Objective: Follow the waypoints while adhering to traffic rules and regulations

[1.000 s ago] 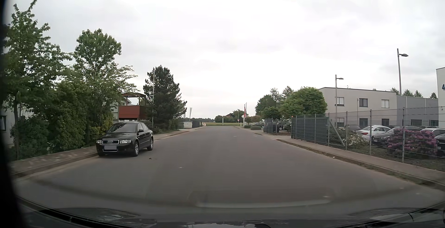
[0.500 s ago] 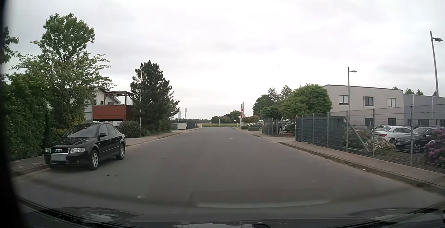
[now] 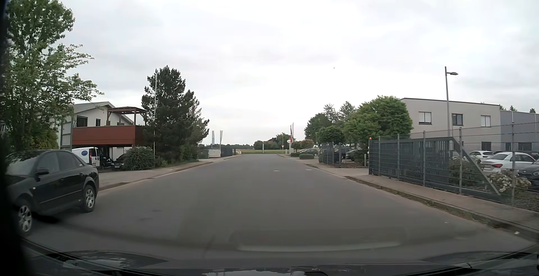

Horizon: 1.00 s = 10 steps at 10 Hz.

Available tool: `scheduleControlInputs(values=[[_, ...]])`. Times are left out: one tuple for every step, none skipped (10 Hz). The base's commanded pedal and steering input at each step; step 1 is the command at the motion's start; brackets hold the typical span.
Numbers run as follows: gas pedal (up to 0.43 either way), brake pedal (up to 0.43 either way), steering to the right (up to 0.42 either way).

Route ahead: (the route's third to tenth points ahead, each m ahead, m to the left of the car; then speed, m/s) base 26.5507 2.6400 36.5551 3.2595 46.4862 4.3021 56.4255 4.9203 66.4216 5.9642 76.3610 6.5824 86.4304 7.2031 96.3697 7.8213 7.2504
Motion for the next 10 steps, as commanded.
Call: scheduleControlInputs(values=[[0.157, 0.000, 0.003], [0.157, 0.000, 0.002], [0.157, 0.000, 0.002], [0.157, 0.000, 0.000], [0.157, 0.000, -0.003], [0.157, 0.000, -0.005], [0.157, 0.000, -0.008], [0.157, 0.000, -0.010], [0.157, 0.000, -0.012], [0.157, 0.000, -0.014]])
